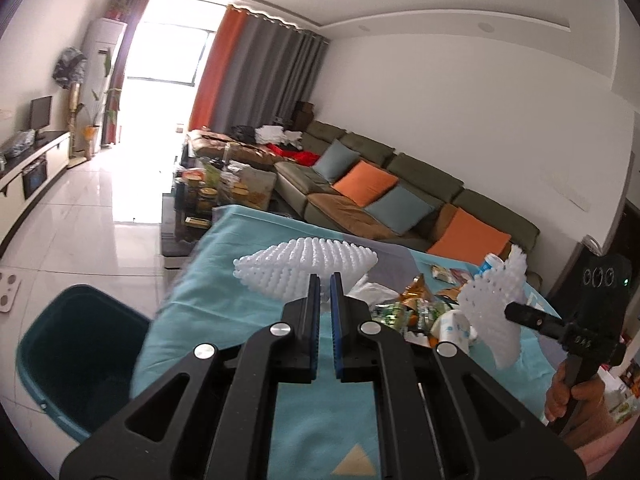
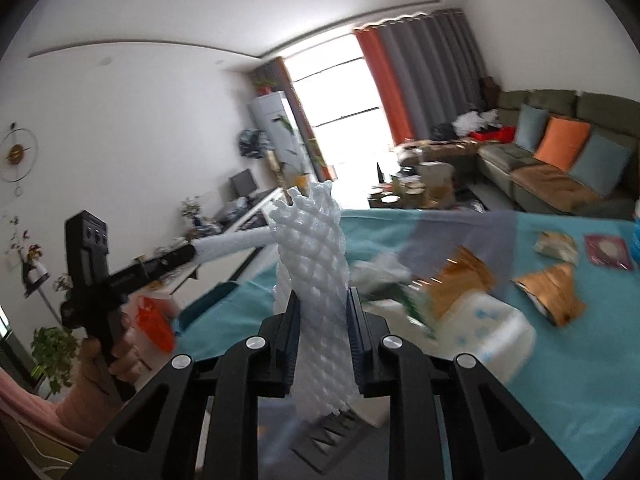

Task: Collect trash
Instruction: 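Carry both white foam nets to the teal bin and release them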

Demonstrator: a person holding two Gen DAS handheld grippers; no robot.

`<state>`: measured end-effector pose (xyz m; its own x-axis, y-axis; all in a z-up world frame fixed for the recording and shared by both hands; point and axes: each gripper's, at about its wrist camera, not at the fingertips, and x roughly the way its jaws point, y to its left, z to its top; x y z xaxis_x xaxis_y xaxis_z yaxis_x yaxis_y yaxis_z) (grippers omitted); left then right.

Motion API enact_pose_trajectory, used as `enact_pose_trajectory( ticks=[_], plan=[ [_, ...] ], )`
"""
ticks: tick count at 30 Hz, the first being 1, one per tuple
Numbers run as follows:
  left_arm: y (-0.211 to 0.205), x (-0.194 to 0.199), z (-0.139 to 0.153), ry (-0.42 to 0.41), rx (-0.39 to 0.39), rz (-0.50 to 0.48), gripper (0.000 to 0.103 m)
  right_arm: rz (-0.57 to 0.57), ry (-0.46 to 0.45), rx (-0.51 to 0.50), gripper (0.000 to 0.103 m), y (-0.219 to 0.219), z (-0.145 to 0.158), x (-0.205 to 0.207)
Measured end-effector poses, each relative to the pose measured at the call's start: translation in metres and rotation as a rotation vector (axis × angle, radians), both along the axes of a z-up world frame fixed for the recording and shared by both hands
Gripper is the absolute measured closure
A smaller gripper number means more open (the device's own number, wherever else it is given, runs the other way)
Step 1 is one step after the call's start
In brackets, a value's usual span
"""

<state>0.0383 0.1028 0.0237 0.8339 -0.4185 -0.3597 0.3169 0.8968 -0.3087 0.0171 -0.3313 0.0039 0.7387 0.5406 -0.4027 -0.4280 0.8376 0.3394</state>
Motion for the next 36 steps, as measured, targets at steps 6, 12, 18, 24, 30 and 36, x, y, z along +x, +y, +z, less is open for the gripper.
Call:
enact_pose_trajectory(
  ticks=[6,12,18,24,30,36],
  plan=[
    [0.038,-0.021,0.007,-0.012,0.017,0.097,0.098,0.13,-0.005,0.002,0.082,0.052,0.011,0.023],
    [0.088,-0.037,0.004,0.011,0.025,0.228,0.097,0.252,0.023,0.001,0.082,0.114,0.007,0.056],
    [0.137,-0.043,-0.006,0.056,0.041,0.354,0.097,0.351,0.056,-0.002,0.082,0.177,0.003,0.087],
    [0.173,-0.045,-0.026,0.111,0.044,0.409,0.097,0.416,0.112,0.001,0.081,0.229,-0.006,0.112],
    [0.192,-0.037,-0.058,0.18,0.042,0.44,0.097,0.447,0.175,-0.014,0.081,0.27,-0.018,0.133],
    [0.191,-0.017,-0.083,0.242,0.033,0.46,0.097,0.463,0.242,-0.032,0.081,0.303,-0.036,0.15]
  ],
)
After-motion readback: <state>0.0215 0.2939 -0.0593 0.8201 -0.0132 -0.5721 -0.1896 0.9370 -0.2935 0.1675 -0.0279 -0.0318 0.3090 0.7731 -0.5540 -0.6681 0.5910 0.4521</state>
